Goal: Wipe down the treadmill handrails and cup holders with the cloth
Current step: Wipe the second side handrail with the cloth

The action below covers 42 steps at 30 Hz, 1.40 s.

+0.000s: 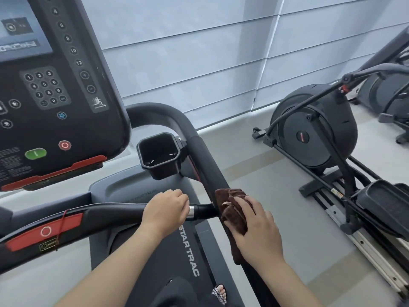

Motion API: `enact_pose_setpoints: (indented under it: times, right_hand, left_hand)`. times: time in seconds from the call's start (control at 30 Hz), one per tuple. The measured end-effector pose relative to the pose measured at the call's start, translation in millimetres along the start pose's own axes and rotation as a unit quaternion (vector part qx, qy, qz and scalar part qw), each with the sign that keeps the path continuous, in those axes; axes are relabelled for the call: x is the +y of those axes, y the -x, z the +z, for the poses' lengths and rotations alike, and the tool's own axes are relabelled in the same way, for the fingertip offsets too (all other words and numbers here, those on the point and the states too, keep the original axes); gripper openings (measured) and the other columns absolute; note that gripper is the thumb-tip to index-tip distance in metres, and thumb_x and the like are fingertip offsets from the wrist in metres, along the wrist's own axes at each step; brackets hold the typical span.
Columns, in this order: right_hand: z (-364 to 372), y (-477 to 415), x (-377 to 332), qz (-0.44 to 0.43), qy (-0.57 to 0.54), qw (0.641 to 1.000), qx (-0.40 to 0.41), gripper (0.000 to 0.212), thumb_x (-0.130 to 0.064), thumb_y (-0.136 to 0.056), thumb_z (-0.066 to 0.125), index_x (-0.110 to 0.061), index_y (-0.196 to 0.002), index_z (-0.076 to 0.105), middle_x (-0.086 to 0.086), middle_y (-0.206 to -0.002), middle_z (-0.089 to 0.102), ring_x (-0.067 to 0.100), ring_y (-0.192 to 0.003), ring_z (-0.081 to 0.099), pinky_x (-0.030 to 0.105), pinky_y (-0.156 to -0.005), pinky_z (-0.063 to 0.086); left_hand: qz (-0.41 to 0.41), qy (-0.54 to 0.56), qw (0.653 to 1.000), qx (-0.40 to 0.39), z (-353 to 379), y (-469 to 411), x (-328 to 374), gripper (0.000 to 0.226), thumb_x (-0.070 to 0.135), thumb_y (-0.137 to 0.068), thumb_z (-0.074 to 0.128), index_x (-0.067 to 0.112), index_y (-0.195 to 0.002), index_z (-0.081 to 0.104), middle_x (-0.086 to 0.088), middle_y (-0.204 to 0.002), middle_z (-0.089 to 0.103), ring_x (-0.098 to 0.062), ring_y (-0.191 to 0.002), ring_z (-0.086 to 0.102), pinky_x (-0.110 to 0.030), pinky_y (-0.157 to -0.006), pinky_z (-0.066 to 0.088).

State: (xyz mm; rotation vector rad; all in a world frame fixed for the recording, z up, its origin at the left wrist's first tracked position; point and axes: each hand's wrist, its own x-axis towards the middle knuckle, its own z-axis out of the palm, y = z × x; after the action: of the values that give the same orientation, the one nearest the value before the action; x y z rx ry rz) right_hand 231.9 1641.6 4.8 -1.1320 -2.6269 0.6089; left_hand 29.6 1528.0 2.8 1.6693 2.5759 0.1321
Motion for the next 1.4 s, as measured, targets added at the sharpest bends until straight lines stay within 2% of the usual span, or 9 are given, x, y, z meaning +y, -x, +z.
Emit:
enact_pose_setpoints:
  times: [0.27, 0.37, 0.5, 0.63, 0.8, 0.9, 1.07, 1.23, 1.4]
  right_hand:
    - [6, -18, -16, 0.020, 0.054, 0.998, 0.002, 0.054, -0.054, -0.084, 0.053, -0.037, -0.132, 0.037, -0.005, -0.137, 0.042, 0.027, -0.101, 0.048, 0.039, -0.081, 0.045]
    - [6, -13, -18, 0.009, 0.074, 0.997, 0.003, 0.053, -0.052, -0.084, 0.054, -0.038, -0.132, 0.036, -0.005, -0.140, 0.040, 0.027, -0.101, 0.047, 0.040, -0.081, 0.045]
    - [6, 16, -18, -0.010, 0.129, 0.991, 0.012, 0.053, -0.044, -0.080, 0.063, -0.037, -0.127, 0.040, -0.002, -0.138, 0.044, 0.027, -0.095, 0.049, 0.039, -0.074, 0.044]
    - [1, 49, -12, 0.029, 0.129, 0.991, 0.036, 0.053, -0.044, -0.078, 0.066, -0.034, -0.127, 0.046, 0.000, -0.134, 0.049, 0.028, -0.091, 0.052, 0.038, -0.071, 0.045]
    - [-9, 94, 3, 0.097, 0.128, 0.986, 0.049, 0.057, -0.049, -0.078, 0.065, -0.036, -0.129, 0.043, -0.004, -0.134, 0.048, 0.027, -0.094, 0.052, 0.039, -0.075, 0.048]
    - [-15, 125, 8, 0.120, 0.139, 0.981, 0.060, 0.057, -0.049, -0.077, 0.067, -0.035, -0.127, 0.045, -0.003, -0.132, 0.050, 0.027, -0.092, 0.053, 0.039, -0.072, 0.049]
    - [-18, 162, 17, 0.132, 0.154, 0.976, 0.082, 0.057, -0.048, -0.075, 0.070, -0.030, -0.125, 0.047, 0.001, -0.128, 0.055, 0.028, -0.089, 0.054, 0.040, -0.065, 0.052]
    - [-22, 143, 14, 0.168, 0.122, 0.975, 0.077, 0.055, -0.059, -0.081, 0.056, -0.029, -0.125, 0.046, 0.000, -0.127, 0.053, 0.028, -0.094, 0.054, 0.040, -0.074, 0.049]
    - [-26, 160, 25, 0.137, 0.109, 0.983, 0.055, 0.055, -0.055, -0.082, 0.058, -0.030, -0.129, 0.042, 0.000, -0.131, 0.050, 0.028, -0.099, 0.052, 0.040, -0.076, 0.048]
  left_hand:
    - [-0.005, 0.034, 0.999, 0.007, -2, 1, -1, 0.030, 0.031, -0.091, 0.036, 0.019, -0.083, 0.062, 0.002, -0.085, 0.061, -0.023, -0.080, 0.057, -0.034, -0.065, 0.043]
    - [0.018, 0.088, 0.996, 0.016, -8, 4, -3, 0.024, 0.028, -0.092, 0.042, 0.021, -0.099, 0.063, 0.004, -0.098, 0.064, -0.020, -0.090, 0.058, -0.033, -0.072, 0.046]
    - [0.044, 0.143, 0.988, 0.047, -20, 14, 2, 0.022, 0.021, -0.088, 0.050, 0.017, -0.106, 0.062, 0.001, -0.109, 0.062, -0.022, -0.098, 0.056, -0.035, -0.079, 0.047]
    - [0.074, 0.186, 0.977, 0.069, -22, 35, 20, 0.022, 0.016, -0.086, 0.054, 0.013, -0.106, 0.062, -0.002, -0.108, 0.062, -0.024, -0.097, 0.056, -0.037, -0.077, 0.048]
    - [0.119, 0.214, 0.969, 0.023, -8, 53, 49, 0.030, 0.024, -0.088, 0.050, 0.019, -0.117, 0.056, 0.003, -0.121, 0.056, -0.018, -0.108, 0.052, -0.034, -0.085, 0.047]
    - [0.139, 0.227, 0.964, 0.014, -2, 62, 68, 0.031, 0.026, -0.089, 0.049, 0.021, -0.119, 0.054, 0.004, -0.124, 0.053, -0.017, -0.109, 0.051, -0.030, -0.085, 0.046]
    - [0.159, 0.234, 0.959, 0.003, 0, 76, 89, 0.031, 0.025, -0.088, 0.050, 0.021, -0.119, 0.053, 0.003, -0.123, 0.053, -0.016, -0.100, 0.052, -0.022, -0.076, 0.036]
    - [0.152, 0.229, 0.962, 0.004, -5, 79, 102, 0.030, 0.024, -0.088, 0.050, 0.021, -0.117, 0.054, 0.003, -0.123, 0.053, -0.014, -0.088, 0.052, -0.022, -0.077, 0.036]
    - [0.170, 0.223, 0.960, 0.012, -10, 74, 137, 0.025, 0.019, -0.087, 0.053, 0.018, -0.111, 0.058, 0.001, -0.117, 0.056, -0.019, -0.101, 0.052, -0.023, -0.078, 0.038]
